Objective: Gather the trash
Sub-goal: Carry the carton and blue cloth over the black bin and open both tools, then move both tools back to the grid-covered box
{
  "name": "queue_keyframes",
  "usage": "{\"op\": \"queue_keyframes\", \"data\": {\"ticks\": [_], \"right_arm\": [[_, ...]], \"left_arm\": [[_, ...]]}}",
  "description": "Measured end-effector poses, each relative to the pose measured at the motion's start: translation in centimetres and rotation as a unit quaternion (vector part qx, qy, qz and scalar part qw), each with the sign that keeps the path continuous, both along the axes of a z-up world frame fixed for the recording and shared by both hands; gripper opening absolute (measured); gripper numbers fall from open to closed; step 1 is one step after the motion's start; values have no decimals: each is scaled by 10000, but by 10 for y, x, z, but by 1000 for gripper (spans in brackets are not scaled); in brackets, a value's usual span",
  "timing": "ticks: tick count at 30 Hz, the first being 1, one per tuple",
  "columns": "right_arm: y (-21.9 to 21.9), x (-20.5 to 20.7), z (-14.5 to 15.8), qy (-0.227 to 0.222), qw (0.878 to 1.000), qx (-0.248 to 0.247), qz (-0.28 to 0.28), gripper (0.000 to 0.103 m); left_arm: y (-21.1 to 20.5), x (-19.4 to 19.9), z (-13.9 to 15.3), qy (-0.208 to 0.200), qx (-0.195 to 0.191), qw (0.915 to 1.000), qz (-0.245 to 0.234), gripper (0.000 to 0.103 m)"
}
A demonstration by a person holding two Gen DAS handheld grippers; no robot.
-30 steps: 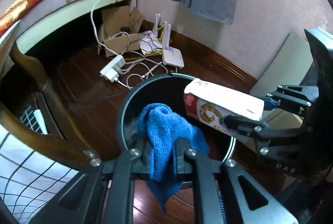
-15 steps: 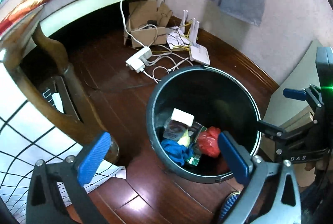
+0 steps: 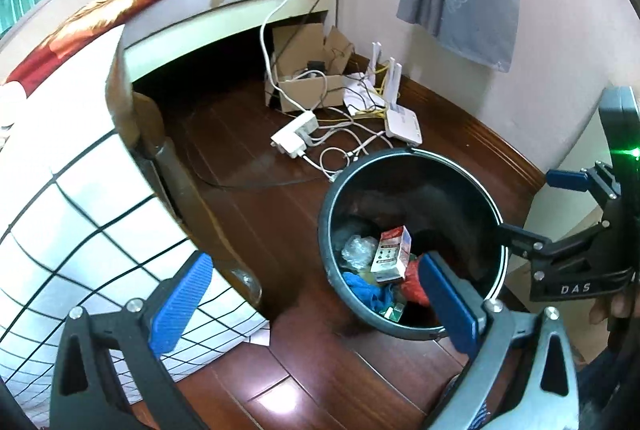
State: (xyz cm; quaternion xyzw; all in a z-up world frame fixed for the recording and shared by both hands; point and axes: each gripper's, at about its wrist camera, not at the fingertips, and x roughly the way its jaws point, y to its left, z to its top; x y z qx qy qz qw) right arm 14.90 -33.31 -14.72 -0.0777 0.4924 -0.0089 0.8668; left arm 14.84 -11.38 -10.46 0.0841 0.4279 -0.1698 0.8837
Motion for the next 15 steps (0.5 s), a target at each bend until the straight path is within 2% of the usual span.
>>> {"op": "queue_keyframes", "data": {"ticks": [15], "right_arm": [[44, -4, 33, -499, 9968, 161, 606, 103]], "left_arm": [[45, -12, 31, -311, 36, 9977, 597, 103]]}}
